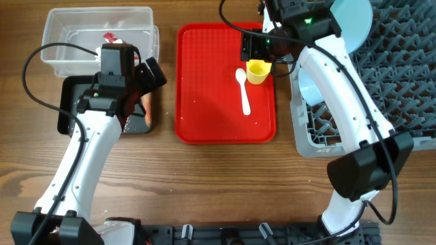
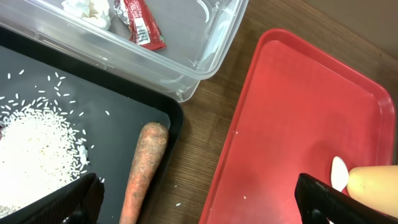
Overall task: Sort waste into correct bins and load items into the dishwasher rack
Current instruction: 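Move left gripper to the yellow cup on the red tray and grasp it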
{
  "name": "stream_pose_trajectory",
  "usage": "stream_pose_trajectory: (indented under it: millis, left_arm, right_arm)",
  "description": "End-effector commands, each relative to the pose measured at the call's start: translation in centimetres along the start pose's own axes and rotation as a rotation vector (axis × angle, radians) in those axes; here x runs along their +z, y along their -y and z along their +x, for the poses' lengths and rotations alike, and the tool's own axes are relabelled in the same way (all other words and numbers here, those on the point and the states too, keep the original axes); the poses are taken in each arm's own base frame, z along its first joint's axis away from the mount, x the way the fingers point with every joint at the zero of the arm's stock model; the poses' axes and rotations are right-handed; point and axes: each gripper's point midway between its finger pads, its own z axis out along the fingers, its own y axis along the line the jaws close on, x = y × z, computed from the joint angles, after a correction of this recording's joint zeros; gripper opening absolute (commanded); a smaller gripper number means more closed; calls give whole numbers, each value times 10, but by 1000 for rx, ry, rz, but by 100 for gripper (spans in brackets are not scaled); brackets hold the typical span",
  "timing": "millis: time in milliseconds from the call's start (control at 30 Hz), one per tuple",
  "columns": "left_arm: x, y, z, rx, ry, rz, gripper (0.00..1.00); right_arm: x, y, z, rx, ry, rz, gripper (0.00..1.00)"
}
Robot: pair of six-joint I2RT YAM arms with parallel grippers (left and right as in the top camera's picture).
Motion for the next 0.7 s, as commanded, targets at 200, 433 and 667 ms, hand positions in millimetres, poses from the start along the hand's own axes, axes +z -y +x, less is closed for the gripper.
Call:
stream_pose_trajectory:
  millis: [200,433,667]
  left_arm:
    - [1,8,3,-13,-23,46,100]
    - [-8,67,-8,47,-4,348,100]
    - [-6,144,-23,173,45,531,96]
  right_arm:
    - [-2,33,-9,79,9,50,83]
    - [-30,104,-16,211,23,117,82]
    - [-74,143,-26,257,116,115,82]
